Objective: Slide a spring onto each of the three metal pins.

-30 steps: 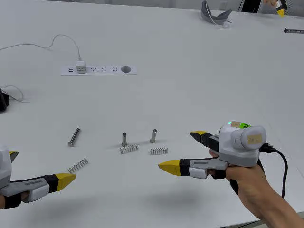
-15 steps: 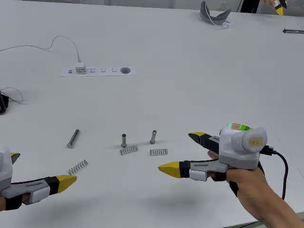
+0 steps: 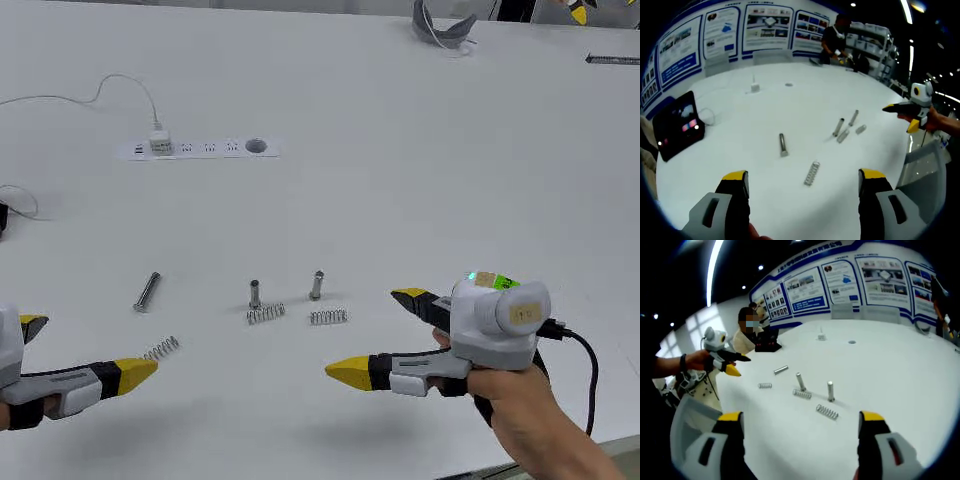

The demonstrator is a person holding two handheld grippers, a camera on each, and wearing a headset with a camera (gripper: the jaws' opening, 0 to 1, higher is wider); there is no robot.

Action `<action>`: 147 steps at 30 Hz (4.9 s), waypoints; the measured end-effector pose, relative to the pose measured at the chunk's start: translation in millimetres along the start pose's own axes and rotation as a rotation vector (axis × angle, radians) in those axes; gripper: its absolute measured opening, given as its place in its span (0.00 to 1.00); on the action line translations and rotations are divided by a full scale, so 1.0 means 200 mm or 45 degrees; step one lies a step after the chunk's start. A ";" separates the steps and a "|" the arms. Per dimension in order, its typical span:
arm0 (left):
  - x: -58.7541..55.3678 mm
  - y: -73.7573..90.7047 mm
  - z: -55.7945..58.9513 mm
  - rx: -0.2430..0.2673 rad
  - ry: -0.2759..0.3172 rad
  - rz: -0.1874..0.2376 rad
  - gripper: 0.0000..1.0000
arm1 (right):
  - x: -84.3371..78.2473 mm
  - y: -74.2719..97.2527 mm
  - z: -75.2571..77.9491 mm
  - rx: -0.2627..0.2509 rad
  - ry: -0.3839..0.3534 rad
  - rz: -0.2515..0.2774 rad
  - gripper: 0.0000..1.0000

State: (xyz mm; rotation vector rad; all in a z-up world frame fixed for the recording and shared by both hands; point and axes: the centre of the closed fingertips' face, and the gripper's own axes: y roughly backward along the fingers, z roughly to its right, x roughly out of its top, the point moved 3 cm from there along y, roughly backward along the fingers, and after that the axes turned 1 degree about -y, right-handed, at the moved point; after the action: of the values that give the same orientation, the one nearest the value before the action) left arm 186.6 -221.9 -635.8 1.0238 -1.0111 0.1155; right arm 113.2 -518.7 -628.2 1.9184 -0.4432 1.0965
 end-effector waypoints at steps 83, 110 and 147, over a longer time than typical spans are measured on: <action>0.15 -0.67 -0.15 0.034 -0.401 -0.121 0.12 | -0.15 0.18 -0.05 -0.065 -0.140 0.057 0.89; 0.22 -0.47 -0.14 0.106 -0.300 -0.018 0.08 | -0.14 0.19 -0.02 -0.075 -0.194 0.092 0.85; 0.12 -0.31 -0.16 0.148 -0.250 -0.008 0.08 | -0.15 0.18 -0.02 -0.082 -0.204 0.100 0.84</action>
State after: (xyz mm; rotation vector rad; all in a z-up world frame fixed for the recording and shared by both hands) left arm 252.3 -241.1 -661.9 1.1610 -1.1899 0.0700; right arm 71.3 -539.7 -632.7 1.9535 -0.6396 0.9701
